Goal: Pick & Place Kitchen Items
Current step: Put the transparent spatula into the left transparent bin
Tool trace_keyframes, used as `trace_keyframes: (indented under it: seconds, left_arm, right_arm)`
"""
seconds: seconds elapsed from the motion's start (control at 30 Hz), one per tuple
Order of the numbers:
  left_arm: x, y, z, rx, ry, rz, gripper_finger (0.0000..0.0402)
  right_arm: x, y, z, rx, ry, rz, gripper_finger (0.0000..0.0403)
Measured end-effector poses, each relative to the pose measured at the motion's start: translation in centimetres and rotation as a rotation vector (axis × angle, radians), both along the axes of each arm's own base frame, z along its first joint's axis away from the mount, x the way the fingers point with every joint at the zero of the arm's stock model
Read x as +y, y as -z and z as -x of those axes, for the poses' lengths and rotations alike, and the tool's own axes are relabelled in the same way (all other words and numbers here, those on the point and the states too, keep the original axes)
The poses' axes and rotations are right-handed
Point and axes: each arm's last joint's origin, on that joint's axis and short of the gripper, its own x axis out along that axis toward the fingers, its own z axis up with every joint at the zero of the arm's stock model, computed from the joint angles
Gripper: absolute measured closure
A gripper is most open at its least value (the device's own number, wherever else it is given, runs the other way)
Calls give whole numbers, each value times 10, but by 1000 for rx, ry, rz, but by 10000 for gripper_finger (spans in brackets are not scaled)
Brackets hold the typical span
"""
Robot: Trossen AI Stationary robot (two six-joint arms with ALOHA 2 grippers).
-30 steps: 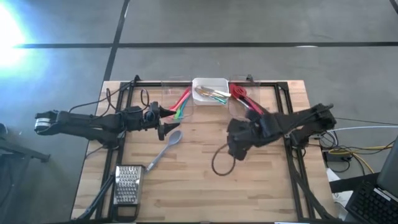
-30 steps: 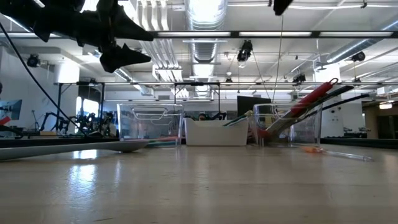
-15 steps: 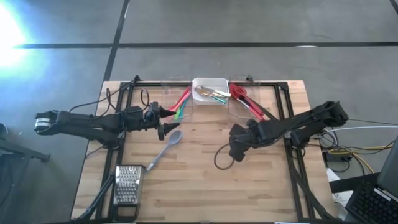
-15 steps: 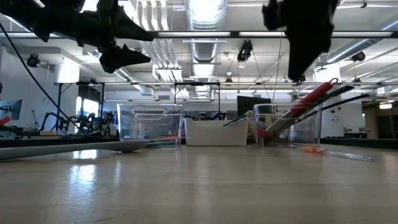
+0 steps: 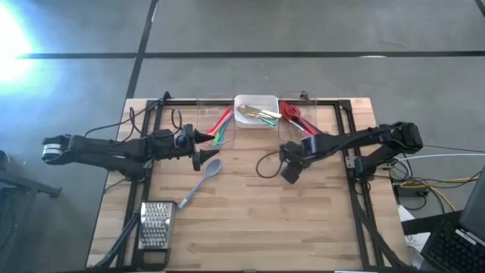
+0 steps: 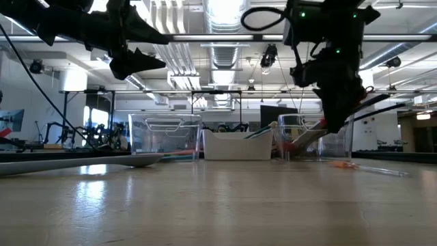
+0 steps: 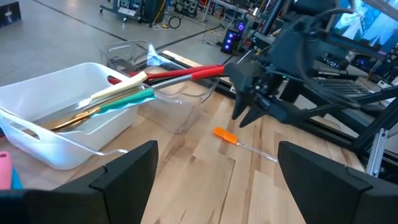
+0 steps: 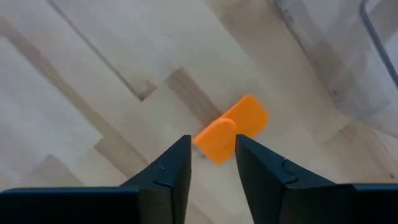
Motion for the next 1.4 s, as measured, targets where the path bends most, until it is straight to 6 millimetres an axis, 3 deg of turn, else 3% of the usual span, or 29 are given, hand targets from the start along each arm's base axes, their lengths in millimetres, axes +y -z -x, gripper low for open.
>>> trace_keyframes:
  seconds: [0.23,0.63,1.1,1.4]
  left_arm:
    - [0,0,0,0,-1,0,67]
    - [0,0,0,1,0,0,67]
    - [0,0,0,-3,-1,12,67]
    - [0,0,0,-4,-2,13,67]
  right_arm:
    - [-11,8,4,5,33,-2,224]
    - [-2,10,0,-8,-3,23,131]
    - [12,18,-1,-68,58,-16,127]
    - [11,40,15,-4,104,14,137]
